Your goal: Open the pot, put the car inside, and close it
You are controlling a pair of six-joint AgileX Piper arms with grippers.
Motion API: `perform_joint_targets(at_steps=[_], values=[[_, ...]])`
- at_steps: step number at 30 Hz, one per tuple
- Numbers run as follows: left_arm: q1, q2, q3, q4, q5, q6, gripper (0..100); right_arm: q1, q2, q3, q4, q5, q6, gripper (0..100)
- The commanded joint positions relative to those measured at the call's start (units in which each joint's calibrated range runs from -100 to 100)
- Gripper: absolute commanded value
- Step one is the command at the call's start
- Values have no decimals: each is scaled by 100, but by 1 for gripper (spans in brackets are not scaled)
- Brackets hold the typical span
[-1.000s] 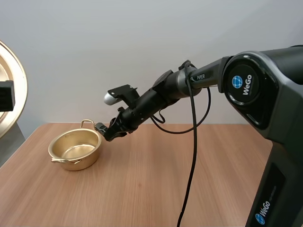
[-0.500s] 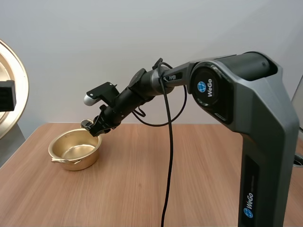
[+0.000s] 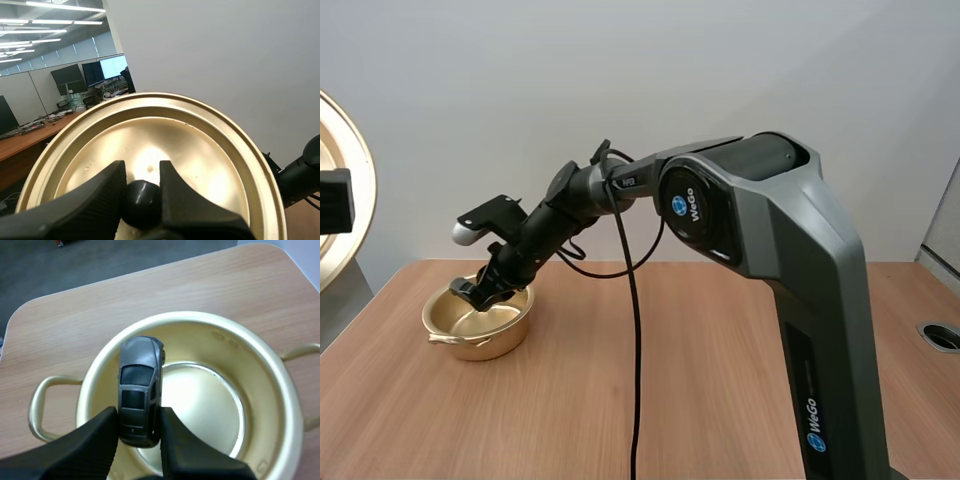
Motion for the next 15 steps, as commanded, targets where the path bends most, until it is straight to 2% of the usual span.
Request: perform_joint_targets(at_steps=[1, 7, 15], values=[[2, 10, 1, -3, 0, 1, 0, 66, 40, -108, -59, -96, 104, 0], [2, 10, 1, -3, 0, 1, 0, 116, 408, -466, -782, -279, 565, 0], [2, 10, 1, -3, 0, 1, 0, 116, 437, -493, -1003, -681, 565, 0]])
